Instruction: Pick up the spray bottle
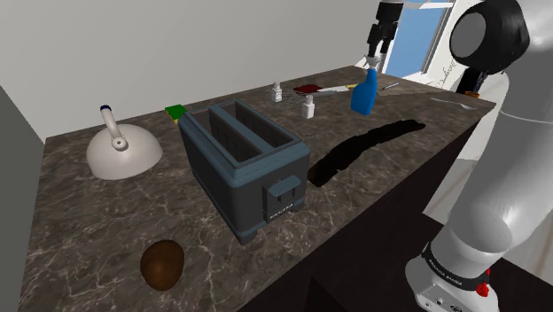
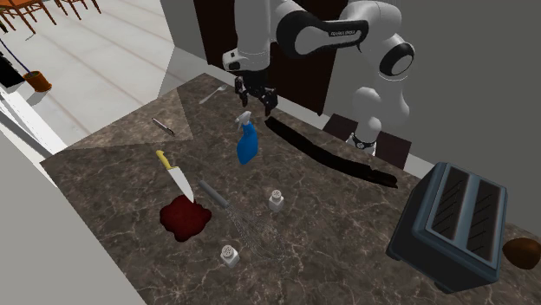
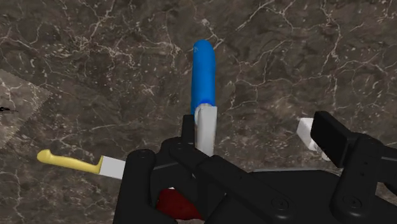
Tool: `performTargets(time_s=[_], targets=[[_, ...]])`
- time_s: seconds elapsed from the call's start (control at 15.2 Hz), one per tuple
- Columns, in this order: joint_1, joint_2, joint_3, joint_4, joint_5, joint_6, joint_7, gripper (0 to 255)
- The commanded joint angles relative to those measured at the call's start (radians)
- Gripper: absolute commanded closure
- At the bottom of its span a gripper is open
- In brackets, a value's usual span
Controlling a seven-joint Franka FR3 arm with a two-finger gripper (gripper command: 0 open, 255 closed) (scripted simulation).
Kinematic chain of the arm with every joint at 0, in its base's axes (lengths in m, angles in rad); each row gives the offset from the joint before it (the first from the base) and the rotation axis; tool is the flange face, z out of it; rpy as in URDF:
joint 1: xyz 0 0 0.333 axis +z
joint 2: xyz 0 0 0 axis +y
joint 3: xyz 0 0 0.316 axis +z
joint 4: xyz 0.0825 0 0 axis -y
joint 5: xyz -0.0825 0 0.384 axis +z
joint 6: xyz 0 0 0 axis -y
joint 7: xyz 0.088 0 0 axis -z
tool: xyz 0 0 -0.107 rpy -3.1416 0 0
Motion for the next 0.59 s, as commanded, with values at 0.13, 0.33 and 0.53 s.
performTargets(time_s=[0.13,0.33,0.53], targets=[[-0.085,0.167,-0.014,0.213,0.072,-0.083,-0.058,0],[-0.066,0.137,-0.013,0.126,0.056,-0.024,-0.055,0],[-0.051,0.113,-0.013,0.05,0.045,0.03,-0.052,0]])
